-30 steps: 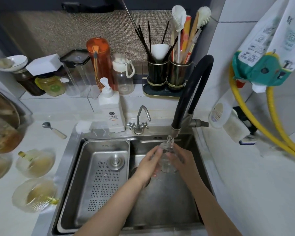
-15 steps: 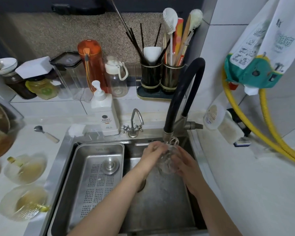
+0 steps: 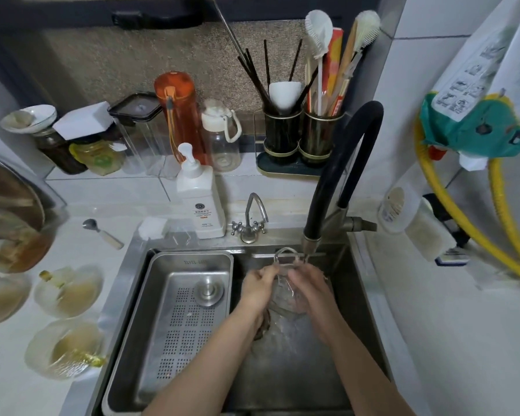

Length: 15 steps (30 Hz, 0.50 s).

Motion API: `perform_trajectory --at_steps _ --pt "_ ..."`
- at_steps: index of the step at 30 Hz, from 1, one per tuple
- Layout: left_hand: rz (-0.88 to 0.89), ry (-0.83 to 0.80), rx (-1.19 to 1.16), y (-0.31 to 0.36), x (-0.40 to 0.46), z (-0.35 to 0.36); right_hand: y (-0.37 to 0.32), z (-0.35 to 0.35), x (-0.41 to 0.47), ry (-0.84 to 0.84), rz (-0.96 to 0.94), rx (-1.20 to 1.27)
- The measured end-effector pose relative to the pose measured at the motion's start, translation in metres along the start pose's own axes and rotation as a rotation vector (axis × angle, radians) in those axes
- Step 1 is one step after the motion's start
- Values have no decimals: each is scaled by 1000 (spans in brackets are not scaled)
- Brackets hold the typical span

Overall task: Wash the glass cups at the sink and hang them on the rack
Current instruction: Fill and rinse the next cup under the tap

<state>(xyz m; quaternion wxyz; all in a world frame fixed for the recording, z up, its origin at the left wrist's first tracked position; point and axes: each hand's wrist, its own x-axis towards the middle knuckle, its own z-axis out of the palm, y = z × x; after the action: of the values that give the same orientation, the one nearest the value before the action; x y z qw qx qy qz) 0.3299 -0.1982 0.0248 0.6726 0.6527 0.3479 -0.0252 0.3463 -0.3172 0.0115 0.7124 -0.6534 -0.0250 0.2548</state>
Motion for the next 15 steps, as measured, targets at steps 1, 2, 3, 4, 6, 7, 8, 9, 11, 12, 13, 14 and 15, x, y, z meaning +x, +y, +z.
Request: perform_trajectory --at_steps 1,2,3,4,6,7,8,9,11,12,13,14,15 --pt "35 40 42 -3 3 -1 0 5 3 39 3 7" --pt "67 86 83 -6 6 -1 2 8 7 84 9 14" --pt "96 125 114 -6 5 -2 1 12 10 134 26 29" --pt "118 158 132 -7 5 -3 1 14 13 178 36 45" --pt "166 157 94 -8 2 -3 0 16 19 230 64 89" --pt "165 128 24 -8 -2 -3 -1 17 21 235 99 132" --pt "151 84 -64 -6 -6 -3 -1 16 22 237 122 177" --pt "132 39 -138 -4 -10 -5 0 15 24 244 130 205" --pt "134 -85 -187 -2 -17 -8 3 9 27 236 155 217" --pt "152 -144 -197 -1 -20 -9 4 5 28 227 160 217" --pt "165 -188 -216 0 -22 -10 2 4 26 213 156 225" --pt "164 -210 -245 0 -24 -10 2 4 26 206 147 222" --pt "152 -205 -290 3 -26 -11 1 4 25 193 121 193"
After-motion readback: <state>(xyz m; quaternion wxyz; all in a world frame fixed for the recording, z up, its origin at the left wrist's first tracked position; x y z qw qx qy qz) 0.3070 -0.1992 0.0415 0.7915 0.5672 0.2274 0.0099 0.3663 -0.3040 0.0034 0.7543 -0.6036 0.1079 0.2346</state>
